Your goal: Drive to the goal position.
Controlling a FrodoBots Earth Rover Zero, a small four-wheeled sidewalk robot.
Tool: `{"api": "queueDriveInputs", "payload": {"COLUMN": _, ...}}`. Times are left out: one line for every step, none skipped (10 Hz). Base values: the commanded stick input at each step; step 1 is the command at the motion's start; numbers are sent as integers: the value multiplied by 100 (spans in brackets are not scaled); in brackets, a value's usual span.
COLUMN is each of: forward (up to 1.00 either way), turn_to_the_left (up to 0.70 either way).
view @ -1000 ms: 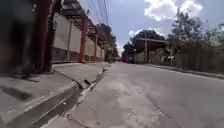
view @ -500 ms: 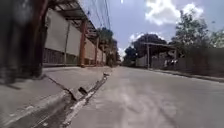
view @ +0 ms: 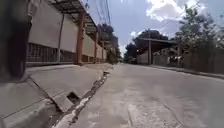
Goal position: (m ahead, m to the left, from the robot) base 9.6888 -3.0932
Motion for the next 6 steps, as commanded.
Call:
{"api": "queueDriveInputs", "payload": {"forward": 100, "turn_to_the_left": -18}}
{"api": "queueDriveInputs", "payload": {"forward": 100, "turn_to_the_left": -35}}
{"api": "queueDriveInputs", "payload": {"forward": 100, "turn_to_the_left": -38}}
{"api": "queueDriveInputs", "payload": {"forward": 100, "turn_to_the_left": -38}}
{"api": "queueDriveInputs", "payload": {"forward": 100, "turn_to_the_left": -31}}
{"api": "queueDriveInputs", "payload": {"forward": 100, "turn_to_the_left": -2}}
